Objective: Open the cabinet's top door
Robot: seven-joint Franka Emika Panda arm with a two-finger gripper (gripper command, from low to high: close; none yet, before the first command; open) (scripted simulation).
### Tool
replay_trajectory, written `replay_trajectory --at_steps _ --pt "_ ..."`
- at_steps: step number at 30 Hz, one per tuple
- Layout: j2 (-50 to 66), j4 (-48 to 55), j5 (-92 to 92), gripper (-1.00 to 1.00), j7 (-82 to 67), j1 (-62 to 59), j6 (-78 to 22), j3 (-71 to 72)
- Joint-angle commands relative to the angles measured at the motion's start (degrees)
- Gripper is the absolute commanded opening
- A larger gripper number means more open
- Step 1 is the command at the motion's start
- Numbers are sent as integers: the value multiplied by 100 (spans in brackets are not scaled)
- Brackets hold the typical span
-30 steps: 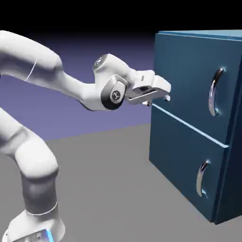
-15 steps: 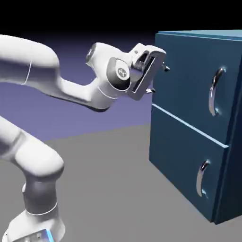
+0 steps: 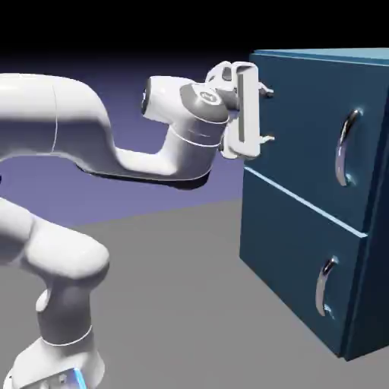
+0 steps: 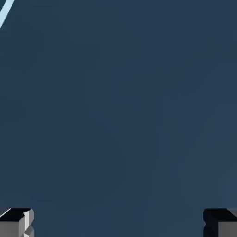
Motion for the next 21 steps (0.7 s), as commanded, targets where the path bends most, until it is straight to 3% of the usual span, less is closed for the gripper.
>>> replay_trajectory --at_steps 1,21 --pt "-37 52 -250 100 -99 88 -5 -102" --pt "-781 1086 -5233 100 -2067 1837 -105 -2136"
